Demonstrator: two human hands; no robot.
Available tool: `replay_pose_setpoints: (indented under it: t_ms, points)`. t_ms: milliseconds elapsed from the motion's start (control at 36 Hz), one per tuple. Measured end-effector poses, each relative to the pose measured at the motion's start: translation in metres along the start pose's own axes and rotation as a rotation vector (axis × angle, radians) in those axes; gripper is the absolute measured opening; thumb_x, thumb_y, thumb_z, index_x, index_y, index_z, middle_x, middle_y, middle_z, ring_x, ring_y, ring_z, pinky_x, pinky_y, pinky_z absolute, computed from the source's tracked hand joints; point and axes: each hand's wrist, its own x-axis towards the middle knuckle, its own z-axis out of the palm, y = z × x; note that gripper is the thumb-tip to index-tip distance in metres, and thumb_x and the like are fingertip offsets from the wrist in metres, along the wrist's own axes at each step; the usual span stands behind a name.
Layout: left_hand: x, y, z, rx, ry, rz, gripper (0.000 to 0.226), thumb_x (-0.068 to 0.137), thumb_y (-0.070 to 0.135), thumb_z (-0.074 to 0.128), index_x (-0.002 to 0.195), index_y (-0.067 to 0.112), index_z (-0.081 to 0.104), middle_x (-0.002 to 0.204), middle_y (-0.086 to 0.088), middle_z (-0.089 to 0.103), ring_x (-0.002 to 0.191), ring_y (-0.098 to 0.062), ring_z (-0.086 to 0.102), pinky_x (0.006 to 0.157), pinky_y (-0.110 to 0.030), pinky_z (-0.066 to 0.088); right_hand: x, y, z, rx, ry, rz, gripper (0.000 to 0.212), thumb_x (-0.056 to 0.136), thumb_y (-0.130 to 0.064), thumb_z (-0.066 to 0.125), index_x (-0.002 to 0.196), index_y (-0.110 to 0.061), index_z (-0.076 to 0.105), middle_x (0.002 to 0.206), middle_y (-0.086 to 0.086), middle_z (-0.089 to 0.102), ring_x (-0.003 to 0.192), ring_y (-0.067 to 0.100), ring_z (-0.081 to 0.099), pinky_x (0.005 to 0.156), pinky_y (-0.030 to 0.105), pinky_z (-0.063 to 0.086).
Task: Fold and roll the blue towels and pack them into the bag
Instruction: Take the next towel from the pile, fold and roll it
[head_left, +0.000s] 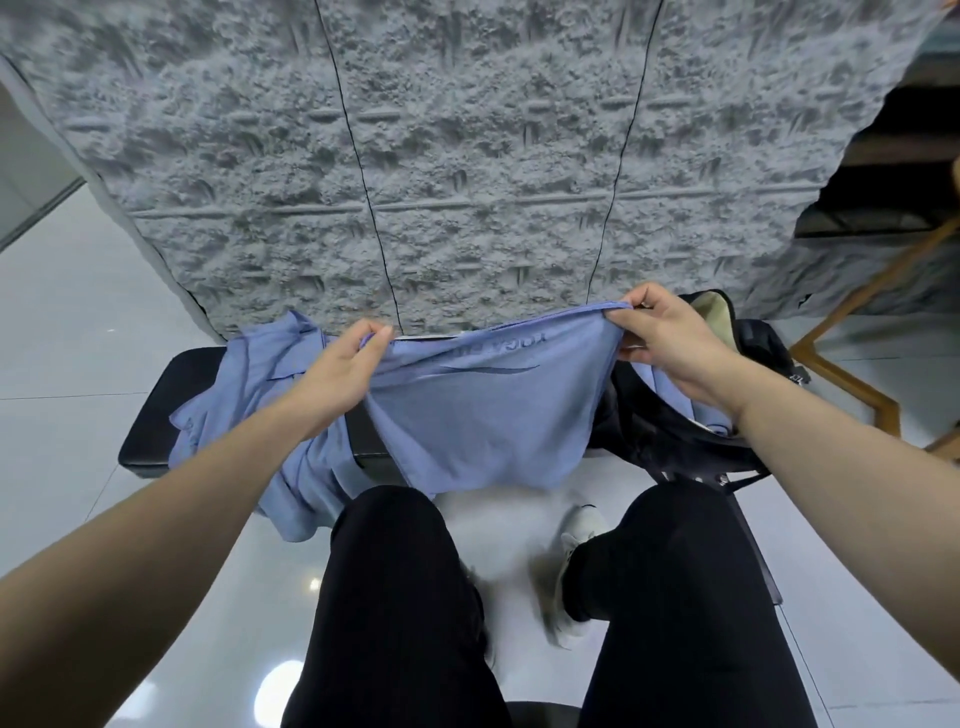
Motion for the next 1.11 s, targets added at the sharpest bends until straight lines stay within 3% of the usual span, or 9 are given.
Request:
replay_pose_setpoints:
  t_ms: [167, 306, 444, 639, 778, 861, 917, 1000, 1111]
  points:
    - [0.006, -0.013, -0.006, -0.192, -0.021, -0.138, 0.023, 0.093, 0.040, 0.044, 0.072, 0.030, 0.050, 0.085, -0.004, 0.036, 0.074, -0.018, 0.032, 0.069, -0.036, 0.026, 0.009, 0.003, -0.001, 0.024, 0.001, 0.012, 0.024, 0.096, -0.011, 0.060, 0.078, -0.021, 0.047, 0.067, -0.004, 0.062, 0.063, 0.011, 0.057, 0.070, 0.030, 0.051]
    - [0.010, -0.016, -0.004, 0.131, -0.083, 0.021, 0.025, 0.107, 0.026, 0.029, 0.103, 0.005, 0.042, 0.074, -0.005, 0.036, 0.066, -0.016, 0.035, 0.057, -0.016, 0.033, 0.022, 0.004, -0.003, 0.014, -0.011, 0.032, 0.023, 0.095, -0.013, 0.063, 0.078, -0.021, 0.049, 0.067, -0.004, 0.064, 0.065, 0.013, 0.060, 0.071, 0.032, 0.053]
    - [0.028, -0.025, -0.011, 0.255, -0.118, 0.092, 0.019, 0.106, 0.025, 0.031, 0.097, 0.010, 0.038, 0.071, -0.005, 0.037, 0.061, -0.018, 0.034, 0.058, -0.030, 0.030, 0.036, 0.004, 0.000, -0.029, -0.012, 0.046, 0.022, 0.095, -0.013, 0.062, 0.079, -0.021, 0.049, 0.072, 0.000, 0.062, 0.067, 0.016, 0.057, 0.069, 0.032, 0.049]
    - [0.065, -0.025, -0.020, 0.341, -0.221, 0.164, 0.013, 0.104, 0.021, 0.038, 0.095, 0.013, 0.037, 0.065, -0.002, 0.035, 0.054, -0.015, 0.031, 0.050, -0.020, 0.031, 0.070, -0.003, 0.004, -0.077, -0.003, 0.072, 0.023, 0.095, -0.014, 0.062, 0.080, -0.022, 0.047, 0.077, 0.000, 0.060, 0.065, 0.012, 0.058, 0.063, 0.026, 0.051]
    - [0.101, -0.029, -0.036, 0.572, -0.390, 0.170, 0.013, 0.102, 0.029, 0.041, 0.111, 0.023, 0.036, 0.072, -0.017, 0.047, 0.051, -0.021, 0.039, 0.054, -0.042, 0.038, 0.104, -0.010, 0.007, -0.221, 0.006, 0.065, 0.022, 0.094, -0.018, 0.065, 0.080, -0.024, 0.048, 0.075, -0.004, 0.059, 0.060, 0.008, 0.054, 0.056, 0.019, 0.047]
    - [0.124, -0.020, -0.042, 0.681, -0.442, 0.199, 0.030, 0.102, 0.025, 0.045, 0.132, 0.018, 0.045, 0.088, 0.006, 0.055, 0.068, -0.010, 0.049, 0.059, -0.029, 0.038, 0.124, -0.012, 0.011, -0.286, 0.001, 0.041, 0.022, 0.093, -0.018, 0.065, 0.080, -0.024, 0.049, 0.075, -0.003, 0.059, 0.061, 0.008, 0.056, 0.058, 0.021, 0.043]
    - [0.141, -0.016, -0.046, 0.744, -0.415, 0.214, 0.027, 0.101, 0.023, 0.050, 0.125, 0.015, 0.059, 0.107, 0.006, 0.058, 0.080, -0.010, 0.057, 0.064, -0.023, 0.039, 0.137, -0.014, 0.015, -0.321, 0.016, 0.018, 0.022, 0.092, -0.018, 0.065, 0.079, -0.025, 0.049, 0.074, -0.003, 0.059, 0.062, 0.006, 0.056, 0.056, 0.018, 0.040]
    - [0.162, -0.015, -0.049, 0.714, -0.300, 0.130, 0.012, 0.098, 0.026, 0.057, 0.097, 0.018, 0.066, 0.095, -0.003, 0.064, 0.060, -0.012, 0.066, 0.056, -0.027, 0.048, 0.156, -0.017, 0.018, -0.380, 0.041, -0.008, 0.022, 0.092, -0.018, 0.065, 0.078, -0.023, 0.049, 0.073, 0.001, 0.058, 0.063, 0.010, 0.052, 0.060, 0.019, 0.038]
    - [0.184, -0.010, -0.050, 0.539, -0.106, 0.067, 0.014, 0.098, 0.024, 0.057, 0.096, 0.013, 0.066, 0.099, -0.013, 0.068, 0.070, -0.023, 0.068, 0.067, -0.040, 0.056, 0.178, -0.028, 0.019, -0.397, 0.110, -0.009, 0.023, 0.094, -0.022, 0.063, 0.079, -0.023, 0.047, 0.064, 0.000, 0.050, 0.047, 0.003, 0.045, 0.046, 0.016, 0.032]
